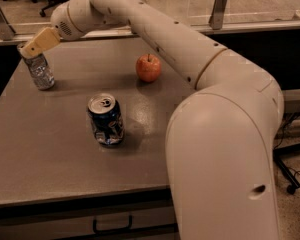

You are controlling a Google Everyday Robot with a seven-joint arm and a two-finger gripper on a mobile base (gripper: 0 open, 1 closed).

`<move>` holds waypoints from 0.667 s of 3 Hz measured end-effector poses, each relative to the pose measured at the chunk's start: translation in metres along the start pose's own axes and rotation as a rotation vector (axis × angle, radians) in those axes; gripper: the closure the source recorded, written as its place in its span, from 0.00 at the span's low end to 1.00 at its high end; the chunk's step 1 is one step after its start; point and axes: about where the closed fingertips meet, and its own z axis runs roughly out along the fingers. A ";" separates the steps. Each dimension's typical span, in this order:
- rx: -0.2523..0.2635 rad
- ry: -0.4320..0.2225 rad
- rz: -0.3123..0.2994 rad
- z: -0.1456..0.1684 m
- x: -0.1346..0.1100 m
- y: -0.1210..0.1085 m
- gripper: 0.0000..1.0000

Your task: Move redbull can near apple

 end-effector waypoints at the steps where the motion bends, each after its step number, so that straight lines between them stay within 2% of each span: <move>1: -0.033 0.030 0.034 0.017 0.019 0.012 0.00; 2: -0.076 0.054 0.072 0.029 0.039 0.029 0.18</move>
Offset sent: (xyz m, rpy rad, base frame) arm -0.0333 0.0164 -0.0754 -0.0527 0.1685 0.0503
